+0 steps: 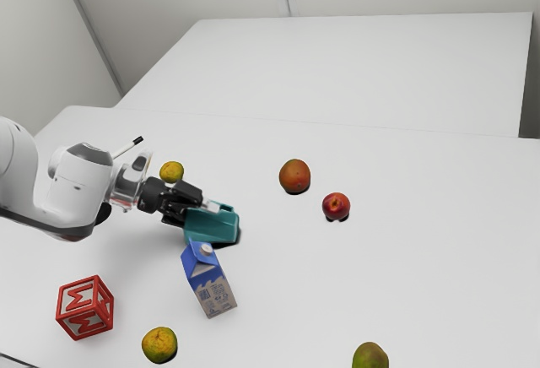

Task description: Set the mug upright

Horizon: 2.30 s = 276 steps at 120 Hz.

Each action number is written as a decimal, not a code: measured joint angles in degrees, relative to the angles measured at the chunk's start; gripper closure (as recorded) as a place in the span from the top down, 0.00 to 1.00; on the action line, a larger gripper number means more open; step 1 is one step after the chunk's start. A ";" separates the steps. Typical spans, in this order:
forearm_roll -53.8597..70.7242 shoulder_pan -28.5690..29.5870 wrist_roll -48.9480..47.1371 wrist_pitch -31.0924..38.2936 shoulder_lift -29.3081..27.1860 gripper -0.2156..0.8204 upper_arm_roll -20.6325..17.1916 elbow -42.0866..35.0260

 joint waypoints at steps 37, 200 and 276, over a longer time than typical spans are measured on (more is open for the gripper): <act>-0.56 -0.09 3.10 -0.26 -0.14 0.14 0.00 0.08; 72.16 -9.00 -31.35 19.38 -4.06 0.04 -9.49 7.89; 71.83 -9.42 -40.03 23.25 -2.33 0.09 -9.49 6.85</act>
